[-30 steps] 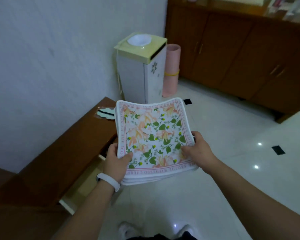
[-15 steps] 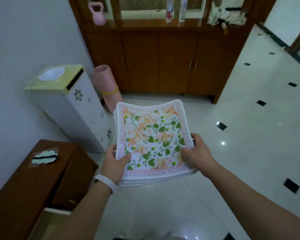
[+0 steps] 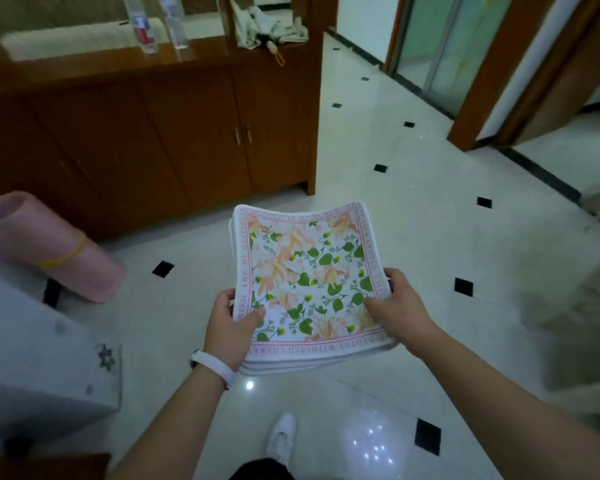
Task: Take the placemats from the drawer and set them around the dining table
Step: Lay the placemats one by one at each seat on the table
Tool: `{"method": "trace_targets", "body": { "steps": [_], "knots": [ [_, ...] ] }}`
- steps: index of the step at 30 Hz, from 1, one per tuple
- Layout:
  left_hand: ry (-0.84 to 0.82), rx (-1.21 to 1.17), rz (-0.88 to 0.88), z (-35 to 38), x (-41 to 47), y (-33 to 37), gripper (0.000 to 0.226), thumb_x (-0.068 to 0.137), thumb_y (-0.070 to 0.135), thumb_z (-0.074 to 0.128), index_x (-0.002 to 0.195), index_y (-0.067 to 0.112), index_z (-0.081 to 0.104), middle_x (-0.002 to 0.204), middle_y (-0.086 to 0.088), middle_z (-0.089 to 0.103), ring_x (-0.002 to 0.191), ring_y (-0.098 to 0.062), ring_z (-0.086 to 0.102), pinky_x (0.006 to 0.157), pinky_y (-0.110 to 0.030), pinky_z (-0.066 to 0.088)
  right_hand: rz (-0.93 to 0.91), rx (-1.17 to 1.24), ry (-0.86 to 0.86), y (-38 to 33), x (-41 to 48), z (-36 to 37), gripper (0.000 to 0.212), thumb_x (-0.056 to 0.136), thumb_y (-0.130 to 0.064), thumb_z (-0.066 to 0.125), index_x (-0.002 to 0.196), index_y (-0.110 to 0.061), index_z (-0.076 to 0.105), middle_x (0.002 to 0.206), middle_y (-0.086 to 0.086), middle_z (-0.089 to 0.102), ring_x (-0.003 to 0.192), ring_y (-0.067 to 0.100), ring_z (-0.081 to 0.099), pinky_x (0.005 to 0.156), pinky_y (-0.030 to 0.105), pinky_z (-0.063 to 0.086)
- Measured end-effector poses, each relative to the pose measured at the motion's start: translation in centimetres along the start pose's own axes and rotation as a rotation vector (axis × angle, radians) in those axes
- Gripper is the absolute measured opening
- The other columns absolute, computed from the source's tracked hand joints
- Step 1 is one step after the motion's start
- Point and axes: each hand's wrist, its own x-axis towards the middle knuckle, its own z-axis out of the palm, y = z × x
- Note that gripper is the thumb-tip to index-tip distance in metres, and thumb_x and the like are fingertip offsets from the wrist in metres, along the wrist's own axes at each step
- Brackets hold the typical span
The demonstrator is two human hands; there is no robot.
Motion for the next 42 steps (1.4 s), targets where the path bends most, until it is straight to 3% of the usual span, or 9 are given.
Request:
{"method": "trace_targets", "body": {
  "steps": [4,10,15,22,30,35,42],
  "knots": [
    [-0.185,0.024,0.025,3.2,6.3,2.3,0.031,0.082,0.003,0.072,0.099,0.022,0.055,0.099,-0.007,0.07,0.084,-0.026,0.071,0.073,-0.047,0.059,0.08,0.027,0.164,-0.4,2.3,-1.4,0.053,0.084,-0.012,0.065,0.132,-0.024,0.046,0.097,-0.017,0.063,0.083,0.005,0.065,0.068,0.029,0.054],
    [-0.461,0.057,0.048,9.9,11.4,5.3,0.032,0.083,0.004,0.071,0.1,0.024,0.054,0.099,-0.004,0.071,0.085,-0.025,0.071,0.074,-0.044,0.059,0.182,0.122,0.424,0.0,2.3,-4.7,0.05,0.085,-0.01,0.065,0.128,-0.026,0.045,0.097,-0.015,0.065,0.083,0.008,0.067,0.065,0.029,0.054],
    [-0.714,0.102,0.085,17.1,11.0,6.7,0.031,0.083,0.002,0.07,0.097,0.025,0.054,0.097,-0.005,0.07,0.084,-0.023,0.07,0.072,-0.04,0.059,0.295,0.195,0.647,2.8,-1.0,-8.3,0.05,0.083,-0.011,0.067,0.124,-0.03,0.046,0.103,-0.012,0.066,0.088,0.013,0.069,0.077,0.042,0.06],
    [-0.979,0.201,0.124,26.3,6.6,7.1,0.029,0.083,0.004,0.071,0.098,0.023,0.054,0.096,-0.003,0.071,0.081,-0.02,0.071,0.067,-0.034,0.059,0.421,0.307,0.877,7.9,-6.3,-12.6,0.05,0.083,-0.011,0.068,0.125,-0.028,0.048,0.104,-0.011,0.065,0.089,0.014,0.071,0.073,0.043,0.062],
    [-1.049,0.285,0.139,35.4,1.2,6.3,0.029,0.082,0.003,0.072,0.099,0.02,0.055,0.093,-0.007,0.071,0.076,-0.022,0.072,0.066,-0.038,0.059,0.445,0.422,0.954,14.8,-8.1,-19.0,0.051,0.081,-0.01,0.068,0.125,-0.029,0.049,0.108,-0.009,0.067,0.088,0.014,0.071,0.075,0.044,0.062],
    [-1.056,0.358,0.17,42.4,-3.1,6.4,0.029,0.082,0.004,0.072,0.099,0.019,0.055,0.094,-0.009,0.071,0.076,-0.024,0.072,0.064,-0.039,0.059,0.45,0.471,0.932,19.2,-9.3,-25.5,0.049,0.082,-0.011,0.066,0.125,-0.029,0.05,0.098,-0.014,0.067,0.08,0.009,0.071,0.065,0.032,0.061],
    [-1.143,0.379,0.252,52.3,-11.2,6.7,0.029,0.082,0.002,0.071,0.098,0.019,0.054,0.09,-0.005,0.07,0.068,-0.016,0.071,0.054,-0.028,0.056,0.45,0.503,1.001,24.8,-13.8,-34.7,0.045,0.081,-0.011,0.065,0.119,-0.03,0.051,0.103,-0.009,0.069,0.083,0.013,0.072,0.071,0.044,0.062]
  ]
}}
